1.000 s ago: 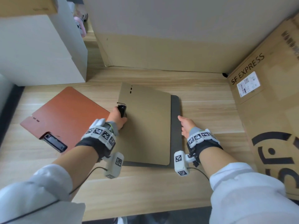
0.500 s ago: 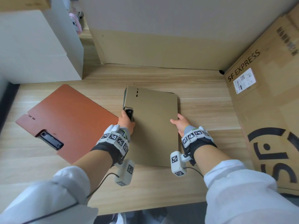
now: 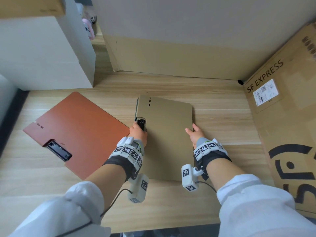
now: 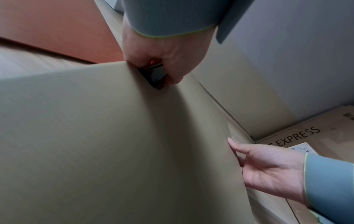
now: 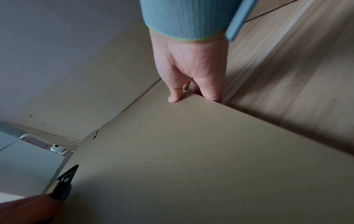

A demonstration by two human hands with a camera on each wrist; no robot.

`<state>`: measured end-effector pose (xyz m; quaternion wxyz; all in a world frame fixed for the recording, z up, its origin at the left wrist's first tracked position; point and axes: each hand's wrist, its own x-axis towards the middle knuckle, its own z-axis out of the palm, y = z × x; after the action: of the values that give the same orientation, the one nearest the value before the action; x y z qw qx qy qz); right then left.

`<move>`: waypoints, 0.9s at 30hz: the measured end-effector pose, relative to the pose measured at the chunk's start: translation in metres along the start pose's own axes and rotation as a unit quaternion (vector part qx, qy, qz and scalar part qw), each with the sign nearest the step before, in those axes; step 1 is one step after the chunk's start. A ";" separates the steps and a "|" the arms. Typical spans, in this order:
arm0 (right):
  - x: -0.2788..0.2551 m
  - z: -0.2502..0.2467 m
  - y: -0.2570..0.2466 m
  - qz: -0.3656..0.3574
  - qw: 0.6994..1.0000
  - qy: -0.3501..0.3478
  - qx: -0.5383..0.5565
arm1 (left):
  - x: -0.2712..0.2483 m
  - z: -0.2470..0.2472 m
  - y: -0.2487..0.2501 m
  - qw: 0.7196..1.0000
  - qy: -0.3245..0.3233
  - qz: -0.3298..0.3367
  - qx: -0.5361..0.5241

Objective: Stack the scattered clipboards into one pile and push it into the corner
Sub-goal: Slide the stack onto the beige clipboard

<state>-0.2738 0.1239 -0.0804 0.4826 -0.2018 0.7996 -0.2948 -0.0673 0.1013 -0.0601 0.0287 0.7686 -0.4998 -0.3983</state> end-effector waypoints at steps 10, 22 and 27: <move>0.011 -0.004 -0.001 0.022 0.999 0.018 0.044 | 0.045 -0.058 -0.065 0.975 -0.004 -0.035 0.218; 0.022 -0.027 -0.008 0.050 0.996 0.070 0.018 | 0.022 -0.058 -0.076 0.899 -0.147 0.083 0.403; 0.023 -0.026 -0.010 0.049 0.997 0.064 0.002 | 0.009 -0.068 -0.071 0.874 -0.148 0.192 0.421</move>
<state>-0.3076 0.1097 -0.0797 0.4448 -0.1416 0.8373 -0.2847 0.0308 0.1054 -0.0511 -0.2961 0.5291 -0.7563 -0.2459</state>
